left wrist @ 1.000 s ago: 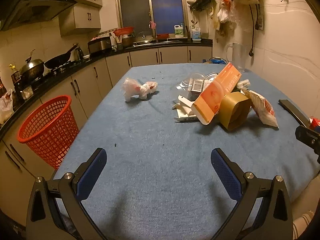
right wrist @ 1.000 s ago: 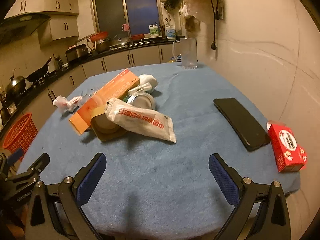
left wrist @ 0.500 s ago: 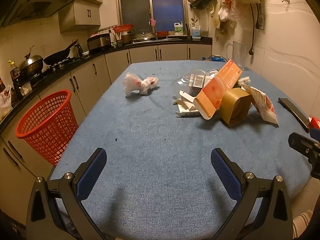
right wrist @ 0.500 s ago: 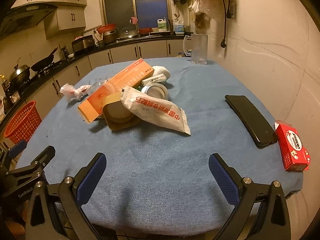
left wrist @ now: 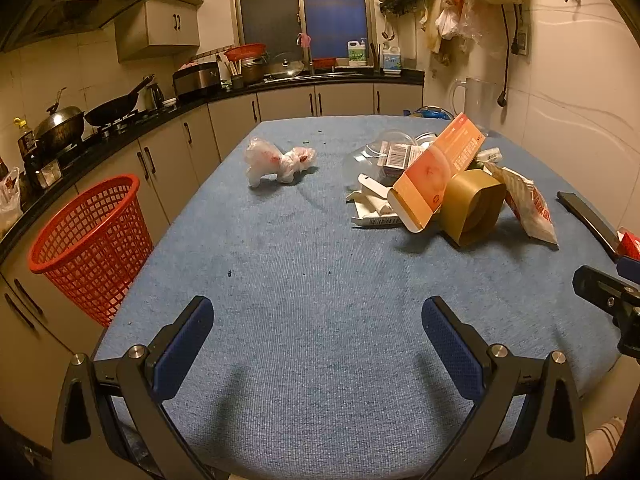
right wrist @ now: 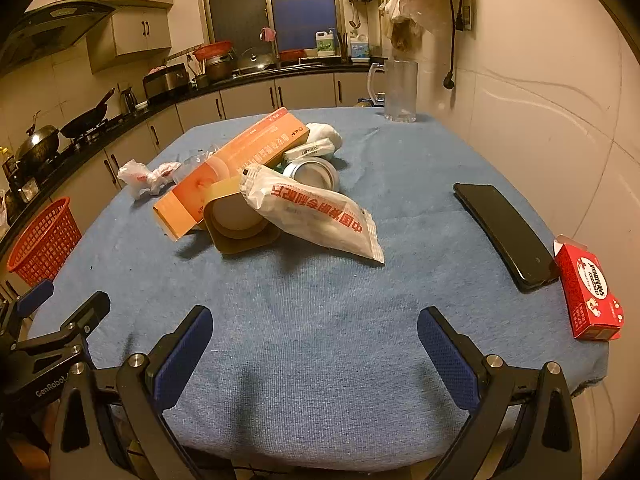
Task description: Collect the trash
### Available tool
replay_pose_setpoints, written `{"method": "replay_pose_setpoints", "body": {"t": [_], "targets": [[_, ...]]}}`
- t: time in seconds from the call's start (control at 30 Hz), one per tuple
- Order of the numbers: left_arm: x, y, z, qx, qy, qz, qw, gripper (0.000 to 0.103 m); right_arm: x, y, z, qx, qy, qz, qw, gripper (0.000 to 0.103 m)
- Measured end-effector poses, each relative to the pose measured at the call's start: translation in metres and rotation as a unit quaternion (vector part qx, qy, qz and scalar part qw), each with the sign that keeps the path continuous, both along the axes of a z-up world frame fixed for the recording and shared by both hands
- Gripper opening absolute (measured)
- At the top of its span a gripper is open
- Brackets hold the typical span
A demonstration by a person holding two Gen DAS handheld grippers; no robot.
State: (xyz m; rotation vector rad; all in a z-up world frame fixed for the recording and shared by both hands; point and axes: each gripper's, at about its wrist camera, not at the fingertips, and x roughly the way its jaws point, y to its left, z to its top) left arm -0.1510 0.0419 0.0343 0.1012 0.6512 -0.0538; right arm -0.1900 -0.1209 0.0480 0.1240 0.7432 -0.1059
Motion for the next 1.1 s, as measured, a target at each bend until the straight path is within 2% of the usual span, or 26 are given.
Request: {"method": "replay_pose_setpoints", "body": {"t": [1.1], "targets": [[0.0043, 0.0016, -0.0032, -0.001, 0.006, -0.002, 1.0000, 0.103, 0.0065, 0.0000, -0.0065, -0.001, 0.015, 0.003, 1.000, 0.103]]}}
